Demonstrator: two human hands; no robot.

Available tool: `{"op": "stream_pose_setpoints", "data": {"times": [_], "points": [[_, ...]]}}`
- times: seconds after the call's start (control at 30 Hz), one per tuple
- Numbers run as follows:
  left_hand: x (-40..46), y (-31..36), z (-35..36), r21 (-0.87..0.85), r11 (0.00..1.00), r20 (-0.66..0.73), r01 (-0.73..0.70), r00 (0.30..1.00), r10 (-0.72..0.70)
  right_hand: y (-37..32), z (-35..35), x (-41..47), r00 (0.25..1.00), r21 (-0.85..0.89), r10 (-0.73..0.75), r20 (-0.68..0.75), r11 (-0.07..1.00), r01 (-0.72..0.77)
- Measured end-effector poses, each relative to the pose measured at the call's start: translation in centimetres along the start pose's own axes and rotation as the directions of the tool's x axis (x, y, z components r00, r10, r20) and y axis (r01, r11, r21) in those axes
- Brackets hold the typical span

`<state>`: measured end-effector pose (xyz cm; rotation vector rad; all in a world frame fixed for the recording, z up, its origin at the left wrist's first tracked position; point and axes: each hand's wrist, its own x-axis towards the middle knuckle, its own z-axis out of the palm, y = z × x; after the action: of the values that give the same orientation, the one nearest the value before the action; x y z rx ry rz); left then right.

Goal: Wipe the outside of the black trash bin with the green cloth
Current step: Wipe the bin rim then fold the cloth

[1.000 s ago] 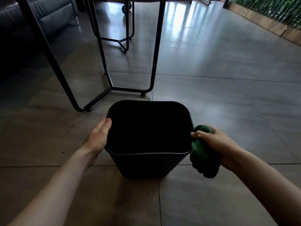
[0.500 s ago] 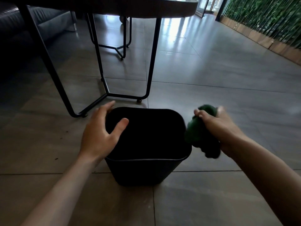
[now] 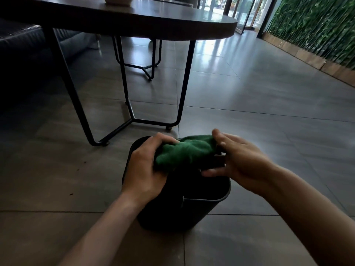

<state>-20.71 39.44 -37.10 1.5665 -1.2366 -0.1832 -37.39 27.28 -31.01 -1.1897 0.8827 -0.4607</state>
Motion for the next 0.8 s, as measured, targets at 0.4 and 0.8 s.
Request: {"op": "stream_pose_setpoints", "data": {"times": [0.4, 0.8], "points": [[-0.2, 2.1, 0.7, -0.208, 0.978, 0.087, 0.030, 0.996, -0.012, 0.4, -3.4, -1.3, 0.883, -0.327, -0.179, 0.435, 0.882, 0.340], [5.9, 8.1, -4.0, 0.114, 0.969, 0.286, -0.221, 0.941, 0.181, -6.7, -6.6, -2.9, 0.815, -0.624, -0.470, 0.339, 0.536, 0.569]]}}
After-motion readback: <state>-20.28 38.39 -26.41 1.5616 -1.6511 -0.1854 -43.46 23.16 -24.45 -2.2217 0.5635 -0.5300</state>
